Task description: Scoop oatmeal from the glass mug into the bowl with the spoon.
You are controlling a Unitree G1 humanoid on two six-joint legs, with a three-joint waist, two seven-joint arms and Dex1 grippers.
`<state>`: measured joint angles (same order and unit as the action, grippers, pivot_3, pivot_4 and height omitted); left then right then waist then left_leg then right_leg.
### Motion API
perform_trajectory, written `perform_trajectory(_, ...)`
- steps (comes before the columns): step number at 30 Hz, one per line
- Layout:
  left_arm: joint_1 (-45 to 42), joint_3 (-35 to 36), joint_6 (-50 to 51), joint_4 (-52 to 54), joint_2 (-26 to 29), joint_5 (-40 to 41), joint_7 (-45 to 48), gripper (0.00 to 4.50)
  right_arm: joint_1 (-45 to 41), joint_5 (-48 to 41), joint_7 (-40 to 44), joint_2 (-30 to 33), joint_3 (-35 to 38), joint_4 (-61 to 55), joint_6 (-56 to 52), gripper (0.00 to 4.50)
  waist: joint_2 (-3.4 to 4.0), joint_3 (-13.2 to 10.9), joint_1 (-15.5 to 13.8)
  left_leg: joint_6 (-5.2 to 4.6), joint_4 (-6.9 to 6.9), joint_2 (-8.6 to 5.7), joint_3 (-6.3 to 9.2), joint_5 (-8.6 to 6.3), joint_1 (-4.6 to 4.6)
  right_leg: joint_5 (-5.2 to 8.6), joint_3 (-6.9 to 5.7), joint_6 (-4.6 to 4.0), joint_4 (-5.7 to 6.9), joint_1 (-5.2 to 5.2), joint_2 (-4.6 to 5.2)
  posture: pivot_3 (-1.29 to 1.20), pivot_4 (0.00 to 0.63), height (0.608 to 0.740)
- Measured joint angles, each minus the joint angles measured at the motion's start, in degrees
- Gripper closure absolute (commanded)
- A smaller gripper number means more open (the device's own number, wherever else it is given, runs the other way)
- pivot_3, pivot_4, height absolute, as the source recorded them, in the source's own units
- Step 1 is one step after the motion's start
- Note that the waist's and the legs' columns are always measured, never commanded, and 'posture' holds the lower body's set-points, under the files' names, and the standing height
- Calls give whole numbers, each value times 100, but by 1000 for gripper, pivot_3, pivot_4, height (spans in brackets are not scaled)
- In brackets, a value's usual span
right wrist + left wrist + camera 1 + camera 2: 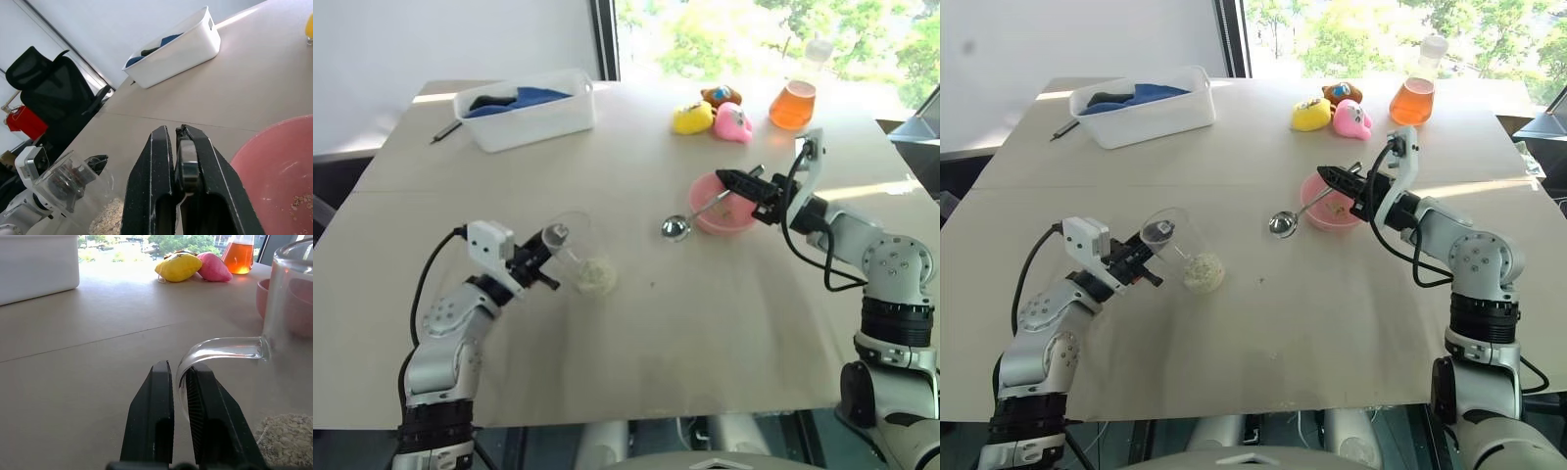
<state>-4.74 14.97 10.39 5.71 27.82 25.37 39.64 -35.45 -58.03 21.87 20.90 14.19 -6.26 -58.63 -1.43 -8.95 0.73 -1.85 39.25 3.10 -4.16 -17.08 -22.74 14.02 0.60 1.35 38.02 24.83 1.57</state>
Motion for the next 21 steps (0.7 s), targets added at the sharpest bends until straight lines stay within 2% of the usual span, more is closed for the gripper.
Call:
perform_trajectory(9, -113, -2, -129, -50, -6, -60, 16, 3997, -1, 0, 9, 1, 0, 4, 10, 4500, 0, 0, 1, 2, 0, 0, -1, 1, 0, 0, 0, 0, 0, 0, 0, 0, 150, 740)
perform_trajectory(10, -119, -2, -141, -74, -9, -60, 17, 4262, -2, 1, 12, 1, 0, 4, 11, 4500, 0, 0, 1, 2, 0, 0, -1, 1, 0, 0, -1, 0, 0, 0, 0, 0, 150, 740)
perform_trajectory(21, -149, -10, -235, -181, -29, -157, 21, 4262, -35, 2, 8, 2, 0, 5, 17, 4500, 0, 0, 1, 3, 1, 0, -1, 2, 0, 0, -1, 1, 0, 0, 0, 0, 150, 740)
